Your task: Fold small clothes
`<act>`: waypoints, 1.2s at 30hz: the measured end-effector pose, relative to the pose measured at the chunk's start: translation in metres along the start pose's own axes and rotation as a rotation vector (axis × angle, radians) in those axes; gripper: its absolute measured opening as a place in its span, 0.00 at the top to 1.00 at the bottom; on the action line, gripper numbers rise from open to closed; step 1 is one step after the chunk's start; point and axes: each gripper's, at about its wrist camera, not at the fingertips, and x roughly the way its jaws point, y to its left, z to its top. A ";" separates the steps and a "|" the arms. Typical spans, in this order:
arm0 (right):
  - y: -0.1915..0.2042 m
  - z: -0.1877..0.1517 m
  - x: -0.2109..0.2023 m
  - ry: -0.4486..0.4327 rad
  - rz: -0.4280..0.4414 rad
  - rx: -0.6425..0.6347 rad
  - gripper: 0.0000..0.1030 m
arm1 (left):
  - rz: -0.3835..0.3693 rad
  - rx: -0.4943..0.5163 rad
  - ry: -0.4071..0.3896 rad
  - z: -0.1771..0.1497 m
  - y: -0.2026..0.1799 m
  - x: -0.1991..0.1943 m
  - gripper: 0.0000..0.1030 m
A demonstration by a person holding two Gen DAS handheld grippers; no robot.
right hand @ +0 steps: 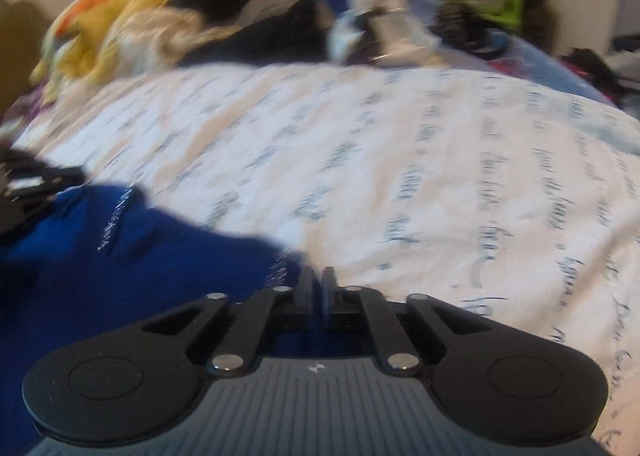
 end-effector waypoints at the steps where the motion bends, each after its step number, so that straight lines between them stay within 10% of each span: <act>1: -0.005 -0.004 0.003 0.003 -0.017 0.023 0.98 | -0.007 -0.034 0.052 -0.003 0.008 0.010 0.96; 6: -0.008 -0.015 -0.008 -0.037 -0.034 0.092 0.91 | -0.069 -0.155 -0.018 -0.008 0.027 -0.029 0.93; 8: -0.007 -0.015 -0.029 -0.084 -0.012 0.177 0.75 | -0.148 -0.160 -0.067 -0.005 0.021 -0.053 0.55; 9: -0.003 -0.017 -0.037 -0.103 0.036 0.195 0.45 | -0.182 -0.146 -0.102 -0.004 0.013 -0.062 0.07; 10: 0.003 -0.018 -0.043 -0.110 0.081 0.185 0.28 | -0.186 -0.129 -0.143 -0.004 0.006 -0.069 0.04; 12: 0.022 -0.019 -0.047 -0.128 0.081 0.129 0.15 | -0.199 -0.061 -0.130 0.003 -0.016 -0.067 0.10; 15: 0.039 -0.022 -0.029 -0.049 0.051 0.065 0.16 | -0.237 -0.047 0.002 0.009 -0.034 -0.044 0.71; 17: 0.040 -0.034 -0.011 0.025 0.003 0.038 0.21 | -0.193 -0.066 -0.007 0.009 -0.034 -0.036 0.83; 20: 0.030 -0.057 -0.017 -0.094 -0.044 0.003 0.19 | -0.016 -0.032 0.004 0.001 -0.030 -0.017 0.96; 23: 0.030 -0.064 -0.020 -0.128 -0.065 -0.008 0.17 | 0.026 0.033 -0.005 -0.002 -0.033 -0.024 0.96; 26: 0.034 -0.055 -0.034 -0.076 -0.123 0.045 0.15 | 0.019 -0.044 -0.072 -0.006 -0.020 -0.066 0.75; 29: 0.038 -0.069 -0.095 -0.146 -0.020 0.124 0.14 | -0.027 -0.204 -0.209 -0.037 0.002 -0.142 0.07; 36: 0.041 -0.175 -0.184 -0.088 0.061 0.291 0.12 | -0.257 -0.438 -0.034 -0.153 0.011 -0.227 0.11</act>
